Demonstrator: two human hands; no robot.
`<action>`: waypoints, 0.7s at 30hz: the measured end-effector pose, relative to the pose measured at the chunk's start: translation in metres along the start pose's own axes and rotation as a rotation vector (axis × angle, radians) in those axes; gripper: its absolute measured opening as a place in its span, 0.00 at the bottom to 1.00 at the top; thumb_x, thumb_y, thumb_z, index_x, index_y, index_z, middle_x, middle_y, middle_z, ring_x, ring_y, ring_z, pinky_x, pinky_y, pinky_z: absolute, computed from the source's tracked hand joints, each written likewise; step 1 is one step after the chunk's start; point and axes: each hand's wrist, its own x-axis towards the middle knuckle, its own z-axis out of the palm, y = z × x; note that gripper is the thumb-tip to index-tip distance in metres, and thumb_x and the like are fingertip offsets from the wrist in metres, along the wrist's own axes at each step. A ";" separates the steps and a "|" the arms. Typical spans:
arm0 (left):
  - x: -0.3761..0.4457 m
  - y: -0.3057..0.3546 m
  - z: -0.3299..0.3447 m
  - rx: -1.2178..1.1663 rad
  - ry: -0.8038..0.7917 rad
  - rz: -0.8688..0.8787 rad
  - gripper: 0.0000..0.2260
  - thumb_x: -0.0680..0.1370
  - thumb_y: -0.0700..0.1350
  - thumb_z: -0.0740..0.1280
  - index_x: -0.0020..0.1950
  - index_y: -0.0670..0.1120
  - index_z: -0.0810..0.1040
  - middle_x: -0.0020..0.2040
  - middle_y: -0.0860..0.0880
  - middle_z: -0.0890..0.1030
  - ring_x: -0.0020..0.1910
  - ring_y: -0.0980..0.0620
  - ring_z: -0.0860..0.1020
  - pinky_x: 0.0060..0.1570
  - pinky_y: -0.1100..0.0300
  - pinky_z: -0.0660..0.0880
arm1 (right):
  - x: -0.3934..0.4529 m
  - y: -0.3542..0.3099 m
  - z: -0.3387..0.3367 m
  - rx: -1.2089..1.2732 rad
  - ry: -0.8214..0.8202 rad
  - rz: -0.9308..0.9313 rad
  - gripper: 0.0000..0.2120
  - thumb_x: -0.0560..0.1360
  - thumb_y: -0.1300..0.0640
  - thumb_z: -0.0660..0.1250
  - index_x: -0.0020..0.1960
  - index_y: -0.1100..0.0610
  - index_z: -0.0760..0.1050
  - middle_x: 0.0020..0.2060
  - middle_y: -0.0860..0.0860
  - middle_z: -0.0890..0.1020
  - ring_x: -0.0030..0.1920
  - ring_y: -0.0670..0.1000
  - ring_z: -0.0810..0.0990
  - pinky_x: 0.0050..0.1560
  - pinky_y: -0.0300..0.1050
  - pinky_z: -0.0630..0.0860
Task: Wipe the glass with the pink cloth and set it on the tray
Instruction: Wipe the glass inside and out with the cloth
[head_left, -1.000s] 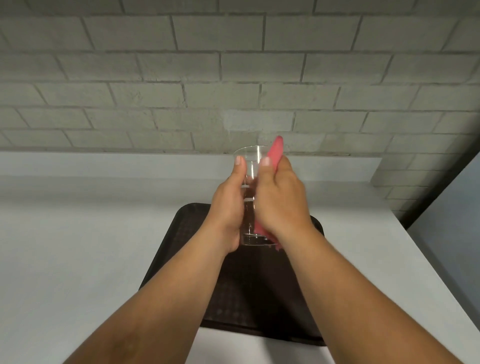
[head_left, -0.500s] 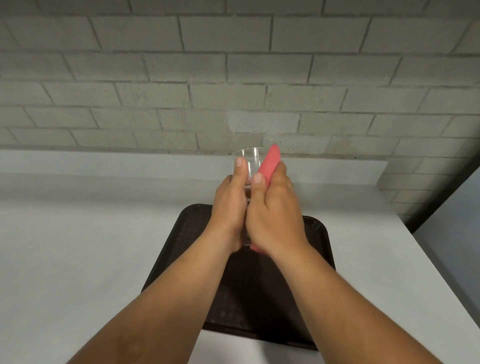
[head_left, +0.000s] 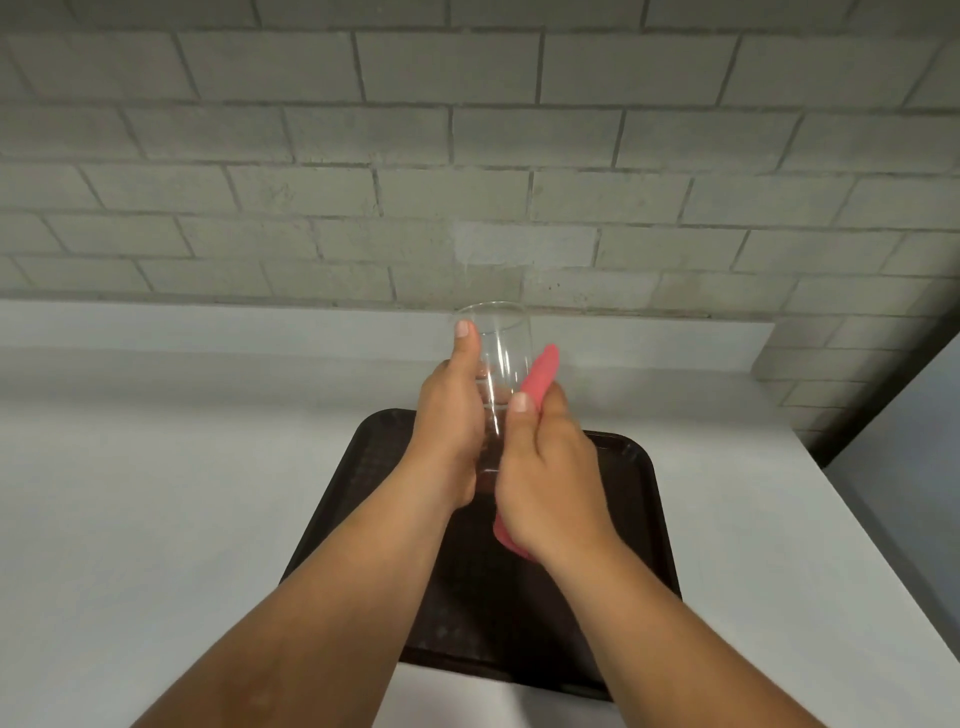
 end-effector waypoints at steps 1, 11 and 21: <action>-0.001 -0.001 0.002 0.016 0.000 0.001 0.31 0.82 0.71 0.59 0.52 0.43 0.82 0.41 0.46 0.88 0.39 0.50 0.88 0.40 0.55 0.84 | 0.001 -0.003 0.001 -0.065 0.000 -0.050 0.28 0.84 0.44 0.50 0.81 0.53 0.59 0.71 0.52 0.76 0.71 0.53 0.75 0.64 0.45 0.74; -0.011 -0.001 0.002 -0.062 -0.166 -0.029 0.34 0.79 0.73 0.59 0.40 0.48 0.90 0.33 0.47 0.87 0.27 0.51 0.85 0.27 0.58 0.80 | 0.042 -0.014 -0.024 0.403 -0.042 0.249 0.28 0.84 0.38 0.51 0.47 0.53 0.85 0.39 0.52 0.90 0.42 0.53 0.89 0.53 0.57 0.84; -0.009 -0.001 0.008 0.161 -0.004 0.015 0.32 0.83 0.71 0.55 0.62 0.44 0.82 0.48 0.47 0.86 0.42 0.51 0.88 0.40 0.52 0.85 | 0.040 -0.009 -0.017 0.164 0.145 0.124 0.27 0.83 0.37 0.48 0.47 0.52 0.79 0.43 0.52 0.85 0.45 0.52 0.84 0.51 0.54 0.81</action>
